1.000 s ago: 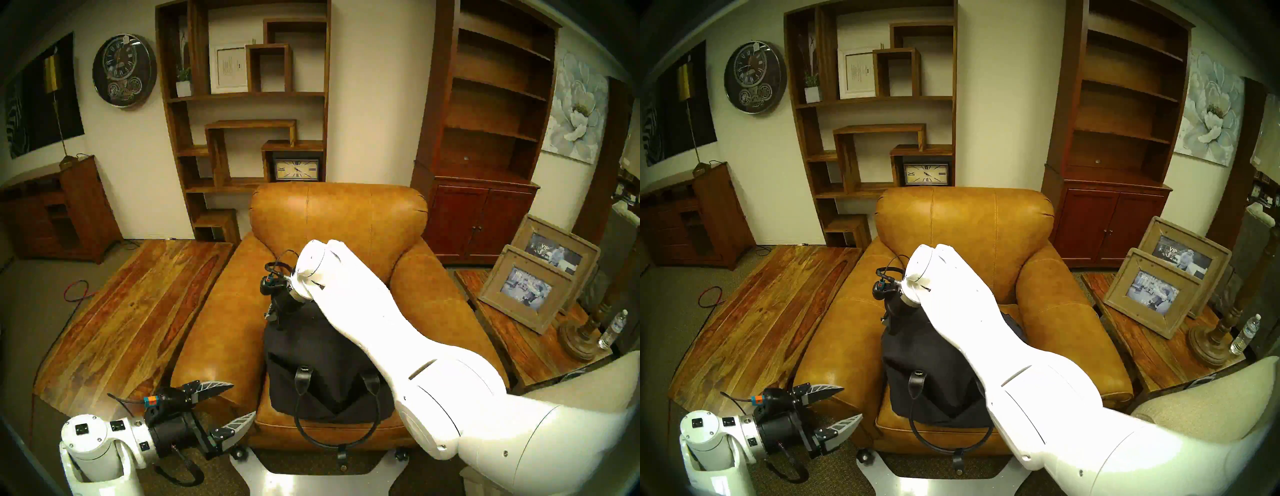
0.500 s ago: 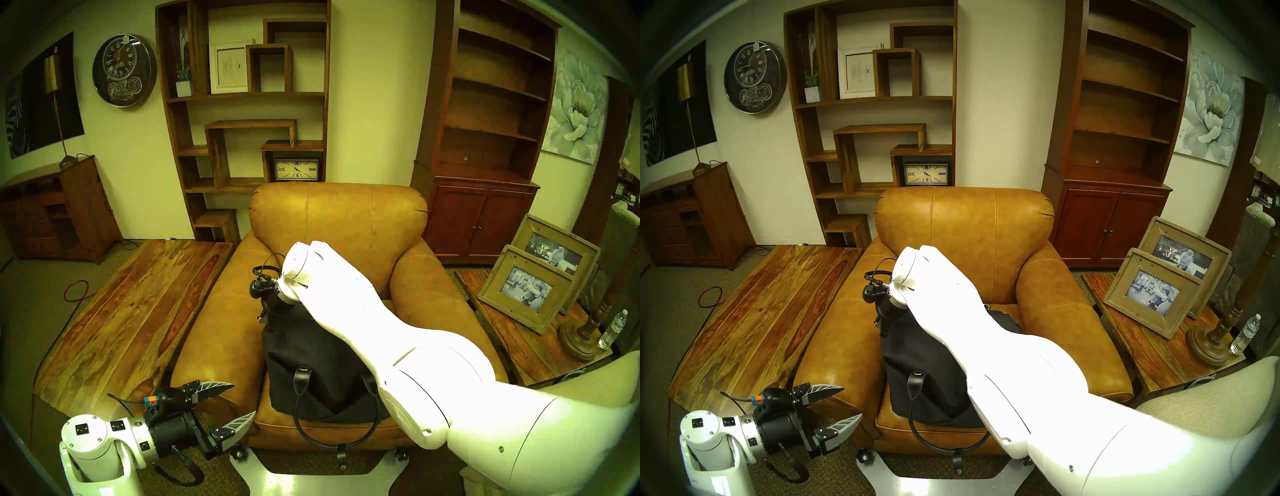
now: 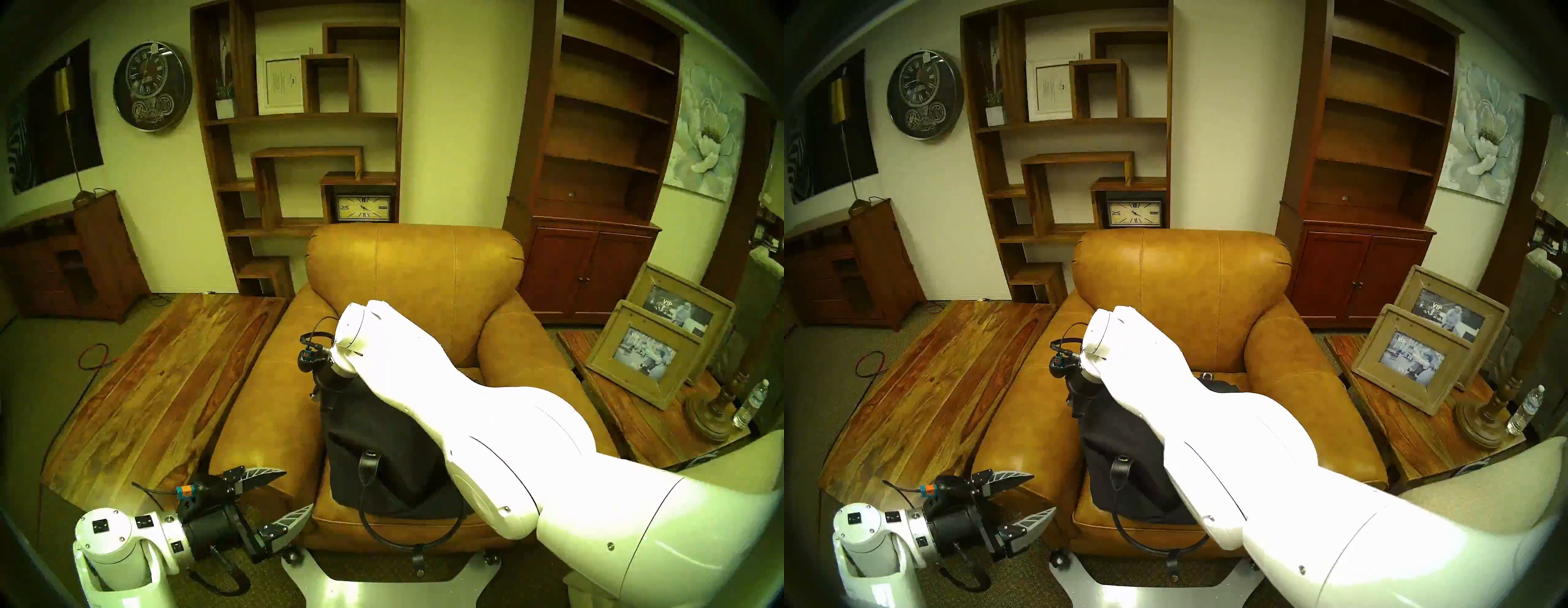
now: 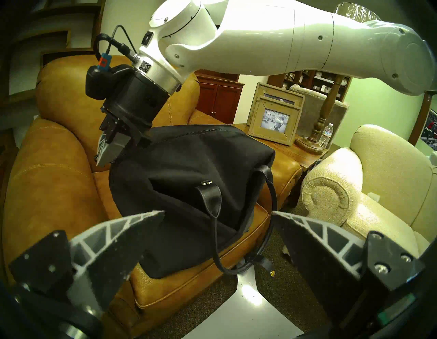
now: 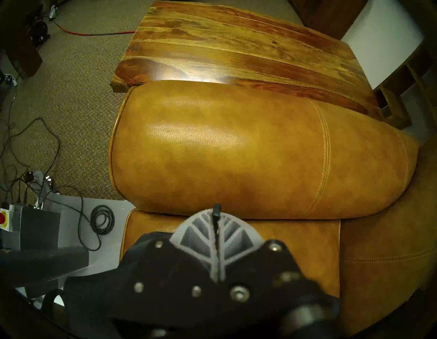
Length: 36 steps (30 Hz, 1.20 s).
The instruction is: Open a bag with a zipper
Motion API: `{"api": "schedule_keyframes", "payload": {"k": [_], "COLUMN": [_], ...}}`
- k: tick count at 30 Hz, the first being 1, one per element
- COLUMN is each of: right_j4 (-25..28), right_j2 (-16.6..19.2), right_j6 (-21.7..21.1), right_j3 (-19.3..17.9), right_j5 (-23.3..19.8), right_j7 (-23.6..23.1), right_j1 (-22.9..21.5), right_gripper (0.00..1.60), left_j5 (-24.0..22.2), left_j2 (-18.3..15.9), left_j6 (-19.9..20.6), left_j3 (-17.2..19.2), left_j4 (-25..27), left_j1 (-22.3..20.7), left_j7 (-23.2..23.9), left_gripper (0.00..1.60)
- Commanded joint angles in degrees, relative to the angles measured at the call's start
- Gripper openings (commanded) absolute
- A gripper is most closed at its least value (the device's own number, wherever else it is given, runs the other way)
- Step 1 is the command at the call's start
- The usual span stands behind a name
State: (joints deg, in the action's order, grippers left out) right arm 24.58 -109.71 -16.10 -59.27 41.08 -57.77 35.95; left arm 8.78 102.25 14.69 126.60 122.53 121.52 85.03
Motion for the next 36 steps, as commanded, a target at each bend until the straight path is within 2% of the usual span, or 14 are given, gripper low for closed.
{"api": "schedule_keyframes", "payload": {"k": [1,14,36], "right_j4": [-1.3,-7.0,-8.5], "right_j2": [-4.8,-5.3,-5.3], "right_j6": [1.6,3.2,6.2], "right_j3": [0.1,0.9,2.1], "right_j5": [-0.2,0.6,-0.4], "right_j7": [2.1,5.6,9.8], "right_j1": [-3.9,-3.7,-1.0], "right_gripper": [0.00,0.00,0.00], "left_j5": [-0.2,-0.1,0.1], "left_j2": [-0.1,-0.1,0.1], "left_j6": [-0.1,-0.1,-0.1], "left_j3": [-0.1,-0.1,-0.1], "left_j4": [0.6,0.6,0.5], "left_j1": [0.0,-0.1,-0.2], "left_j7": [0.0,0.0,0.0], "left_gripper": [1.60,1.60,1.60]}}
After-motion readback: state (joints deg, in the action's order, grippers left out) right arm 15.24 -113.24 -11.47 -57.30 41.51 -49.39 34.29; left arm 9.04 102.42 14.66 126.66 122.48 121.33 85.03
